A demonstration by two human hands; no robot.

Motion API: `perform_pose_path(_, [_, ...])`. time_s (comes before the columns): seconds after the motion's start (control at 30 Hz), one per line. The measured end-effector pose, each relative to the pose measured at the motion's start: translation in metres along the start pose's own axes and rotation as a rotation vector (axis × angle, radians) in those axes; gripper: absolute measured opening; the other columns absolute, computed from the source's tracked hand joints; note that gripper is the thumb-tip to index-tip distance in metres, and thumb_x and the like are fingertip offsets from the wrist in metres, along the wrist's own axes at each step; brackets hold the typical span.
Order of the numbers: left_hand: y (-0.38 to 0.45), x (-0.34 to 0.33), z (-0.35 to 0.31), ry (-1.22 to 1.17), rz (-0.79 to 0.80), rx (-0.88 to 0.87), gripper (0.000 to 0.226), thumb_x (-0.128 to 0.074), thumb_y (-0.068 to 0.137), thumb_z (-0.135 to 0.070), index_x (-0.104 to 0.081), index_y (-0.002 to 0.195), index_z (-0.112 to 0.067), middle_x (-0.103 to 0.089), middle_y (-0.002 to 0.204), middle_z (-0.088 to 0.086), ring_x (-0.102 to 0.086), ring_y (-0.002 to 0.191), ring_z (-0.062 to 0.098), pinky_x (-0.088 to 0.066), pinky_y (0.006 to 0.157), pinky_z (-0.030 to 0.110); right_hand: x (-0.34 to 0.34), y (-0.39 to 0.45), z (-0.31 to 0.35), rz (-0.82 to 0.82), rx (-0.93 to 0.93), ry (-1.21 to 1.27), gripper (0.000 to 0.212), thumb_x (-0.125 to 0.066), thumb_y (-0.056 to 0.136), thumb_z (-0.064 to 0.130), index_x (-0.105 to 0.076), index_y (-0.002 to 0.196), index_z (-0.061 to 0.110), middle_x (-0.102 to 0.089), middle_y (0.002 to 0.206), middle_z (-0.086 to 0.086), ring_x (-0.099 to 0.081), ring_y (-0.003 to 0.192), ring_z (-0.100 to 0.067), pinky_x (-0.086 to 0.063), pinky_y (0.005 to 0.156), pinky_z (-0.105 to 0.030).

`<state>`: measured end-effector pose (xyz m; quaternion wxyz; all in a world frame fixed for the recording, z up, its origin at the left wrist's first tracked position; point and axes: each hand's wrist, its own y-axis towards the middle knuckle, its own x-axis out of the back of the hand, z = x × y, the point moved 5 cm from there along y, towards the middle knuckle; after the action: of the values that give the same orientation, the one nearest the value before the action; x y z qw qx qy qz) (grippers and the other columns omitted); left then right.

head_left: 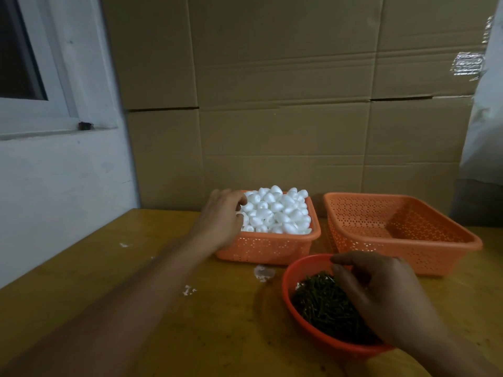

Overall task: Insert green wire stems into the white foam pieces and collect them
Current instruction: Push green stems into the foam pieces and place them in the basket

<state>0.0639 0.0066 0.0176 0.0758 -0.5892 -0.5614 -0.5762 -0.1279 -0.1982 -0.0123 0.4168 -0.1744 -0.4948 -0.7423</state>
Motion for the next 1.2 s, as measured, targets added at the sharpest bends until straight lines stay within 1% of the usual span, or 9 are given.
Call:
perform_pose_path(0.23, [0.028,-0.011,0.008,0.192,0.278,-0.007,0.037,-0.064,0.09,-0.007,-0.066,0.125,-0.018,-0.06,0.126,0.006,-0.049,0.121,0.025,-0.046,0.098,0.039,-0.002,-0.002,0.001,0.033,-0.019,-0.006,0.019,-0.066,0.089,0.034,-0.076,0.105,0.032,-0.071,0.08,0.016,-0.067,0.071,-0.005,-0.054,0.079,-0.045])
perform_pose_path(0.33, [0.031,-0.016,0.004,0.26,0.346,-0.016,0.02,-0.061,0.087,-0.002,-0.067,0.098,-0.018,-0.062,0.115,0.006,-0.058,0.113,0.028,-0.051,0.09,0.039,-0.003,-0.002,0.002,0.036,-0.015,-0.016,0.018,-0.068,0.089,0.034,-0.076,0.105,0.032,-0.072,0.081,0.016,-0.067,0.073,-0.006,-0.053,0.081,-0.043])
perform_pose_path(0.43, [0.032,-0.021,0.0,0.296,0.357,-0.048,0.019,-0.058,0.085,0.002,-0.059,0.077,-0.016,-0.05,0.082,-0.001,-0.059,0.092,0.029,-0.04,0.068,0.031,-0.003,-0.002,0.003,0.032,-0.012,-0.023,0.017,-0.07,0.089,0.034,-0.078,0.103,0.031,-0.072,0.081,0.018,-0.066,0.073,-0.005,-0.053,0.08,-0.042])
perform_pose_path(0.7, [0.035,-0.026,0.004,0.326,0.322,-0.064,0.038,-0.058,0.089,-0.005,-0.041,0.058,-0.018,-0.046,0.077,0.0,-0.05,0.08,0.022,-0.036,0.067,0.031,-0.002,-0.002,0.002,0.026,0.0,-0.034,0.017,-0.068,0.089,0.035,-0.077,0.104,0.031,-0.071,0.082,0.019,-0.065,0.074,-0.004,-0.053,0.079,-0.043])
perform_pose_path(0.8, [0.033,-0.022,0.001,0.317,0.262,-0.101,0.02,-0.058,0.091,-0.006,-0.056,0.072,-0.012,-0.053,0.087,0.002,-0.054,0.092,0.025,-0.043,0.074,0.036,-0.001,-0.002,0.004,0.014,0.008,-0.04,0.017,-0.069,0.088,0.035,-0.077,0.102,0.031,-0.071,0.079,0.019,-0.065,0.072,-0.004,-0.053,0.077,-0.044])
perform_pose_path(0.83, [0.032,-0.021,0.001,0.288,0.221,-0.118,0.009,-0.058,0.092,-0.007,-0.064,0.085,-0.01,-0.056,0.097,0.004,-0.054,0.098,0.025,-0.046,0.08,0.037,-0.001,-0.002,0.004,0.012,0.011,-0.04,0.016,-0.069,0.088,0.035,-0.077,0.102,0.031,-0.071,0.078,0.019,-0.065,0.072,-0.004,-0.053,0.077,-0.044])
perform_pose_path(0.9, [0.027,-0.017,-0.001,0.148,0.118,-0.12,0.012,-0.061,0.094,-0.011,-0.067,0.105,-0.01,-0.058,0.107,0.004,-0.055,0.103,0.023,-0.045,0.084,0.035,-0.001,-0.002,0.005,0.013,0.016,-0.043,0.016,-0.069,0.088,0.035,-0.077,0.101,0.031,-0.071,0.078,0.019,-0.065,0.072,-0.004,-0.053,0.077,-0.043])
perform_pose_path(1.03, [0.005,-0.01,-0.016,-0.199,-0.042,-0.106,0.009,-0.066,0.095,-0.023,-0.065,0.104,-0.021,-0.064,0.102,-0.008,-0.062,0.096,0.016,-0.051,0.084,0.037,-0.002,-0.003,0.008,0.014,0.019,-0.047,0.014,-0.071,0.088,0.032,-0.078,0.099,0.031,-0.067,0.074,0.021,-0.063,0.07,-0.006,-0.053,0.076,-0.044])
perform_pose_path(1.2, [-0.032,-0.013,-0.048,-0.669,-0.012,-0.104,0.008,-0.072,0.092,-0.022,-0.068,0.099,-0.024,-0.07,0.1,-0.011,-0.068,0.09,0.007,-0.058,0.08,0.033,-0.002,-0.003,0.01,0.056,0.037,-0.064,0.016,-0.068,0.09,0.034,-0.077,0.103,0.032,-0.055,0.077,0.032,-0.06,0.074,0.0,-0.052,0.08,-0.041])
